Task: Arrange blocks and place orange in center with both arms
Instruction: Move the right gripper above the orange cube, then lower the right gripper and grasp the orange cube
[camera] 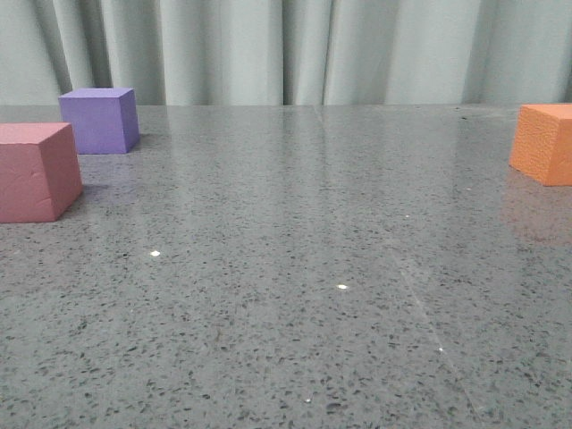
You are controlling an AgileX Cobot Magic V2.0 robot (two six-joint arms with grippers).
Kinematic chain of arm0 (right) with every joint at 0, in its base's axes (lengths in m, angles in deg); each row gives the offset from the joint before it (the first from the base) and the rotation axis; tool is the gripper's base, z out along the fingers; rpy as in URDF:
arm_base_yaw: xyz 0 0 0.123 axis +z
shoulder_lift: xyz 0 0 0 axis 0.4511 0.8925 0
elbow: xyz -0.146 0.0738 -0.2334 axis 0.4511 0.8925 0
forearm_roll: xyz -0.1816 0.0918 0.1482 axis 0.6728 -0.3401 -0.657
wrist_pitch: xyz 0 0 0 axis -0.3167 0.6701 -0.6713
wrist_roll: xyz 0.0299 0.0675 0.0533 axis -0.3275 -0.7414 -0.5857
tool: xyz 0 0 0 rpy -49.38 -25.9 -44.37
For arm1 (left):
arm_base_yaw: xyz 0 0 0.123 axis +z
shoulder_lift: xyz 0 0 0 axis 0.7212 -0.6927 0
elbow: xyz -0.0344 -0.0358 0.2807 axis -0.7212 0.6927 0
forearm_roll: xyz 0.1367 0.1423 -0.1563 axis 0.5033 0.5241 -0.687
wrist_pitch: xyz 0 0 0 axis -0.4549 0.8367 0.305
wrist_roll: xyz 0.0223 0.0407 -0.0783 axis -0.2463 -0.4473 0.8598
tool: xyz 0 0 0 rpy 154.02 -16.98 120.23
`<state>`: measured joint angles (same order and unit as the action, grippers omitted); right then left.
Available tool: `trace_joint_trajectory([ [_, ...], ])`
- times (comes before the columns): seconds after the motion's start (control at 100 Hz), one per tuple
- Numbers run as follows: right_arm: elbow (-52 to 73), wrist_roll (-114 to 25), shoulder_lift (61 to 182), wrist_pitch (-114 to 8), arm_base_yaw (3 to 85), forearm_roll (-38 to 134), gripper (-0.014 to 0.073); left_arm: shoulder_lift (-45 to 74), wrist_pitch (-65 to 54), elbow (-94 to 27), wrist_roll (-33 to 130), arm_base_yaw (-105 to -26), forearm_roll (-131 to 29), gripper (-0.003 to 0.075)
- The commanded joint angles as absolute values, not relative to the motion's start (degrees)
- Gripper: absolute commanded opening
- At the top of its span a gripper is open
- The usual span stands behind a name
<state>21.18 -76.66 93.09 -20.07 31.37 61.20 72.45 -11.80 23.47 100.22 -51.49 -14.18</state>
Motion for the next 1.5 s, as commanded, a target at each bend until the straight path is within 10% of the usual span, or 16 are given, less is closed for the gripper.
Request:
trace_joint_trajectory([
  [0.0,15.0,-76.3,100.3,-22.3,31.2,61.5,-0.0067,74.3,-16.6,26.6,100.2,-51.3,-14.2,-0.0019],
  [0.4,7.9,-76.3,122.2,-21.4,31.2,61.5,-0.0026,74.3,-16.6,26.6,100.2,-51.3,-14.2,-0.0019],
  [0.72,7.8,-75.9,127.3,-22.8,31.2,59.7,0.0671,74.3,-16.6,26.6,100.2,-51.3,-14.2,-0.0019],
  [1.49,-2.4,-72.4,142.1,-23.4,31.1,65.7,0.0634,74.3,-16.6,26.6,100.2,-51.3,-14.2,-0.0019],
])
